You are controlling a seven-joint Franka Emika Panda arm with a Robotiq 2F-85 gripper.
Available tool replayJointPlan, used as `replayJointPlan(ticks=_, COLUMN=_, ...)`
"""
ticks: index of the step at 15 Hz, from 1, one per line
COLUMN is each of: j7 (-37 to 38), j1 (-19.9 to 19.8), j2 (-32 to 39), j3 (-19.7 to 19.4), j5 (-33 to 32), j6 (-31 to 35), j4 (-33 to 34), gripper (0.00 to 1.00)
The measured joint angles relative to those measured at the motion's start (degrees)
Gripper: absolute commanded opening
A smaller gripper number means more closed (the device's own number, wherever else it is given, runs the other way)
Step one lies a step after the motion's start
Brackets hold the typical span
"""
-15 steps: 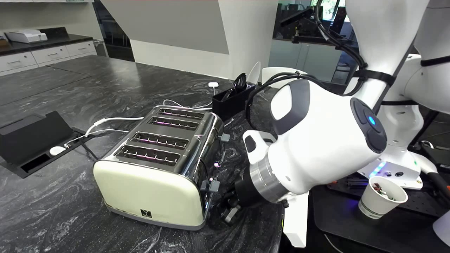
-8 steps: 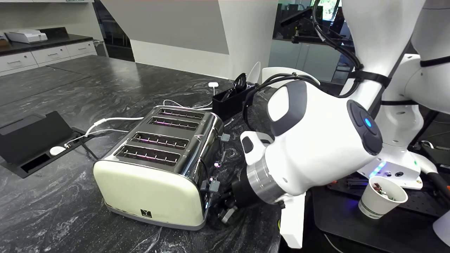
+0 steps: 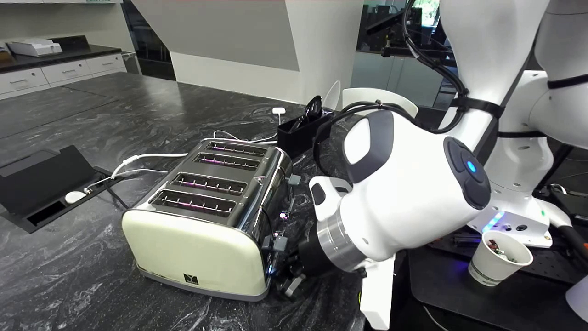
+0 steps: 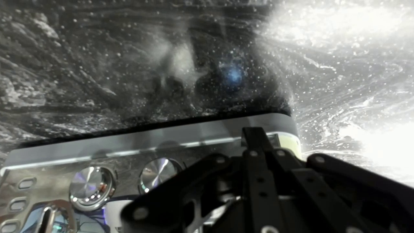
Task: Push the button to release the toaster lever
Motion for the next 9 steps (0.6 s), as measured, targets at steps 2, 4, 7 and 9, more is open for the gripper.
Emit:
replayJointPlan(ticks=2, j7=0.1, j1=0.4, j2=0.4, j3=-0.4, j5=-0.4, j6=0.0, j4=0.5, gripper=0.0)
replayJointPlan(ticks=4, j7=1.3, j1=0.6, j2=0.5, j3=-0.5, j5=-1.3, j6=-0.2, j4=0.6, gripper=0.0)
replayJointPlan(ticks=7, j7=2.5, j1=0.9, j2=0.5, j3=-0.5, j5=-1.8, j6=-0.7, j4=0.6, gripper=0.0)
replayJointPlan(ticks=9, j7=3.0, j1=1.0, j2=0.5, j3=-0.5, j5=-1.8, j6=-1.0, j4=0.6, gripper=0.0)
